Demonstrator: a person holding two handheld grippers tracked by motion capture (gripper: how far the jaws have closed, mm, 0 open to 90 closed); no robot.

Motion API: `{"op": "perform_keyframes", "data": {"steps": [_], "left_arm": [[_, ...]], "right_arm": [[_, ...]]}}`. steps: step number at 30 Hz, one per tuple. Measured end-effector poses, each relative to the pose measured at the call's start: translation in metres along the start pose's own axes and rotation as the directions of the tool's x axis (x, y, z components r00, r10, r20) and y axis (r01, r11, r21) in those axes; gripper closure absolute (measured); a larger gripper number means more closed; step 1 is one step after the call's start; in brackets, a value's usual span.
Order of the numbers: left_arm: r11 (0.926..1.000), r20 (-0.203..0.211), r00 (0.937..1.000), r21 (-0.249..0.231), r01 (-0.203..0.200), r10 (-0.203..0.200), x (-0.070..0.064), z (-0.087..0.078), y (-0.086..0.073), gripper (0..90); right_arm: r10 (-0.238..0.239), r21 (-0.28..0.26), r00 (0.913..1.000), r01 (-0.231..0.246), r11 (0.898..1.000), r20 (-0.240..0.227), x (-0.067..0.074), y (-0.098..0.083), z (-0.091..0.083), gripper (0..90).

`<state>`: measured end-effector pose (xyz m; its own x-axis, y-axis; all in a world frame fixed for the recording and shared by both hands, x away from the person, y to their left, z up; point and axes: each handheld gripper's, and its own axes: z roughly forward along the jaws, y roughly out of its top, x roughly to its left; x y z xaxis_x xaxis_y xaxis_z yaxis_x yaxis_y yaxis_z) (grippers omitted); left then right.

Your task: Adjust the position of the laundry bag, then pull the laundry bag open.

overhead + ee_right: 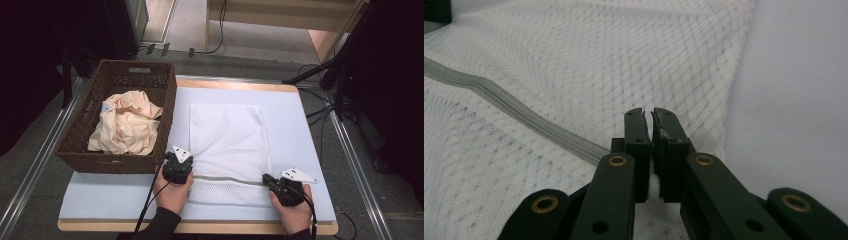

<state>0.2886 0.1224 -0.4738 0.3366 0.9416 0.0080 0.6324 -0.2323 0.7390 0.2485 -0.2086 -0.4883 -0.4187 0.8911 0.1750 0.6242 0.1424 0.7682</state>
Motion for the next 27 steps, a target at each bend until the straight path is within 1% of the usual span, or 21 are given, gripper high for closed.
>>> {"op": "perform_keyframes", "data": {"steps": [2, 4, 6, 7, 8, 9, 10, 11, 12, 13, 14, 15, 16, 18, 19, 20, 21, 24, 25, 26, 27], "left_arm": [[1.0, -0.02, 0.9998, -0.008, 0.005, -0.005, 0.002, -0.002, -0.003, 89.5], [0.9999, -0.018, 0.9998, -0.008, 0.01, -0.01, 0.003, -0.003, -0.003, 88.5], [0.9997, -0.018, 0.9997, -0.013, 0.019, -0.019, 0.005, -0.003, -0.003, 81.4], [0.9987, 0.005, 0.9994, -0.035, 0.036, -0.036, 0.006, -0.006, -0.003, 76.3], [0.9987, 0.005, 0.9994, -0.035, 0.036, -0.036, 0.006, -0.006, -0.003, 71.7], [0.9976, 0.025, 0.9991, -0.06, 0.036, -0.035, 0.007, -0.011, -0.004, 67.5], [0.9974, 0.026, 0.999, -0.061, 0.037, -0.035, 0.007, -0.013, -0.003, 63.7], [0.9974, 0.026, 0.999, -0.061, 0.037, -0.035, 0.007, -0.013, -0.003, 62.2], [0.9962, 0.054, 0.9978, -0.076, 0.043, -0.039, 0.006, -0.018, -0.003, 59.7], [0.9962, 0.054, 0.9978, -0.076, 0.043, -0.039, 0.006, -0.018, -0.003, 57.0], [0.9953, 0.071, 0.9967, -0.085, 0.046, -0.04, 0.006, -0.019, -0.002, 55.8], [0.9935, 0.098, 0.9946, -0.106, 0.042, -0.032, 0.003, -0.023, 0.0, 54.1], [0.9935, 0.098, 0.9946, -0.106, 0.042, -0.032, 0.003, -0.023, 0.0, 52.2], [0.9918, 0.121, 0.9925, -0.124, 0.033, -0.018, -0.002, -0.027, 0.002, 50.2], [0.9895, 0.177, 0.9843, -0.142, 0.024, 0.002, -0.008, -0.029, 0.006, 49.0], [0.9895, 0.177, 0.9843, -0.142, 0.024, 0.002, -0.008, -0.029, 0.006, 48.8], [0.9893, 0.201, 0.9791, -0.146, 0.001, 0.029, -0.016, -0.03, 0.009, 48.1], [0.9895, 0.247, 0.9675, -0.143, -0.019, 0.054, -0.031, -0.029, 0.012, 47.1], [0.9895, 0.247, 0.9675, -0.143, -0.019, 0.054, -0.031, -0.029, 0.012, 47.1], [0.989, 0.275, 0.9595, -0.146, -0.023, 0.063, -0.036, -0.028, 0.013, 47.1], [0.9884, 0.317, 0.9446, -0.146, -0.041, 0.086, -0.046, -0.026, 0.015, 47.3]], "right_arm": [[-0.012, 0.004, 0.9998, 0.012, 1.0, -0.014, 0.005, -0.001, 0.0, 86.8], [-0.021, 0.006, 0.9997, 0.021, 1.0, -0.014, 0.008, -0.001, 0.0, 86.8], [-0.025, 0.005, 0.9996, 0.025, 1.0, -0.014, 0.009, -0.001, 0.0, 86.6], [-0.01, -0.008, 0.9997, 0.01, 1.0, -0.021, 0.007, -0.002, -0.001, 83.9], [-0.01, -0.008, 0.9997, 0.01, 1.0, -0.021, 0.007, -0.002, -0.001, 83.9], [-0.004, -0.03, 0.9989, 0.002, 1.0, -0.046, 0.004, -0.003, -0.005, 68.8], [0.0, -0.032, 0.9988, -0.001, 0.999, -0.048, 0.003, -0.003, -0.008, 61.6], [0.0, -0.032, 0.9988, -0.001, 0.999, -0.048, 0.003, -0.003, -0.008, 61.6], [0.004, -0.032, 0.999, -0.005, 0.999, -0.044, 0.0, -0.004, -0.013, 50.4], [0.004, -0.032, 0.999, -0.005, 0.999, -0.044, 0.0, -0.004, -0.013, 50.4], [0.032, -0.034, 0.9972, -0.035, 0.999, -0.068, -0.006, -0.005, -0.019, 41.9], [0.039, -0.035, 0.9969, -0.041, 0.999, -0.068, -0.008, -0.005, -0.022, 38.5], [0.039, -0.035, 0.9969, -0.041, 0.999, -0.068, -0.008, -0.005, -0.022, 38.5], [0.048, -0.043, 0.9975, -0.05, 0.998, -0.053, -0.012, -0.006, -0.028, 32.9], [0.061, -0.047, 0.9972, -0.063, 0.997, -0.043, -0.015, -0.006, -0.033, 28.0], [0.059, -0.05, 0.9974, -0.061, 0.997, -0.042, -0.016, -0.007, -0.035, 25.2], [0.063, -0.047, 0.997, -0.065, 0.997, -0.045, -0.017, -0.008, -0.038, 23.6], [0.07, -0.038, 0.9956, -0.073, 0.997, -0.062, -0.018, -0.011, -0.046, 21.2], [0.07, -0.038, 0.9956, -0.073, 0.997, -0.062, -0.018, -0.011, -0.046, 21.2], [0.075, -0.036, 0.9949, -0.078, 0.996, -0.067, -0.018, -0.012, -0.049, 21.0], [0.075, -0.035, 0.9946, -0.077, 0.996, -0.072, -0.018, -0.015, -0.053, 20.3]]}}
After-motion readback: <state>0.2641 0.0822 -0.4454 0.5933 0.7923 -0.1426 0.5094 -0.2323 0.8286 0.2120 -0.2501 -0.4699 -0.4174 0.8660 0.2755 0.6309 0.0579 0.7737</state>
